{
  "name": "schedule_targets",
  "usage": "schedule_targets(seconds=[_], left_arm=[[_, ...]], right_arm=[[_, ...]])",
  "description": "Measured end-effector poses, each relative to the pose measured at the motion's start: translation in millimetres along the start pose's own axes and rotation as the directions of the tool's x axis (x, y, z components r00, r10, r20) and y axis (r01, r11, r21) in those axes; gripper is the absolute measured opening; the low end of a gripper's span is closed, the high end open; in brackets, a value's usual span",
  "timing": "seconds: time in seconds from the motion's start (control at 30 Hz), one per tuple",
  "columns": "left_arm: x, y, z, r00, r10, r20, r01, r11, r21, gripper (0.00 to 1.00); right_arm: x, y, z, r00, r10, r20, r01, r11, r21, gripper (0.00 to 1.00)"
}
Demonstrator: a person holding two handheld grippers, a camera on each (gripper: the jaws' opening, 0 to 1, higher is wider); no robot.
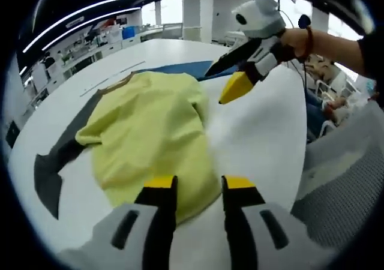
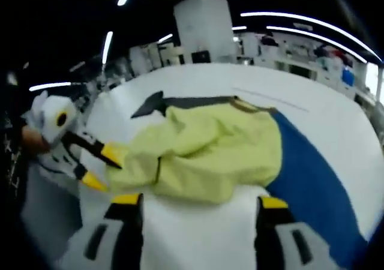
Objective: Fold the garment on the visible template until the final outline fits inside the template.
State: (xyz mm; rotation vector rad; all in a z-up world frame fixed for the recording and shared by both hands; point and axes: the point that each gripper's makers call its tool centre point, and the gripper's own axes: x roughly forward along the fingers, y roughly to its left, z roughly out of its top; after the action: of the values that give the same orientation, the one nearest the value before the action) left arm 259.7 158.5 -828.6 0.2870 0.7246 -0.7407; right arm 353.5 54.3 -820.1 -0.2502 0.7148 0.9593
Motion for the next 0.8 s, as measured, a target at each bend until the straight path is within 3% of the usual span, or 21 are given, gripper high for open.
schedule_targets(seconds=[0.07,0.23,0.43,0.7,0.8], left_arm=[[0,0.3,-1.2,1.0,0.001,-0.003,-0.001,1.0,0.001,0.26],[3,-1.0,-2.7,1.0,-0.012,-0.002,0.012,1.0,-0.02,0.24],[8,1.2,-6.5,1.0,-0.009,-0.024,0.008,1.0,-0.027,0.19],[7,5.7,-10.1,0.999,-0.025,-0.021,0.023,0.994,-0.108,0.03],[2,8.9,-7.2,1.0,-0.024,-0.005,0.023,0.992,-0.126,0.0]], right_arm=[[5,-2,-1.7,1.0,0.0,-0.015,-0.001,0.996,-0.086,0.67],[11,8,1.5,0.998,0.063,-0.013,-0.065,0.99,-0.122,0.5],[20,1,-4.1,0.998,0.04,-0.039,-0.047,0.978,-0.204,0.3],[18,-8,-3.5,0.999,0.004,-0.044,-0.014,0.973,-0.23,0.0],[12,-8,3.9,1.0,0.014,-0.015,-0.017,0.977,-0.213,0.0]])
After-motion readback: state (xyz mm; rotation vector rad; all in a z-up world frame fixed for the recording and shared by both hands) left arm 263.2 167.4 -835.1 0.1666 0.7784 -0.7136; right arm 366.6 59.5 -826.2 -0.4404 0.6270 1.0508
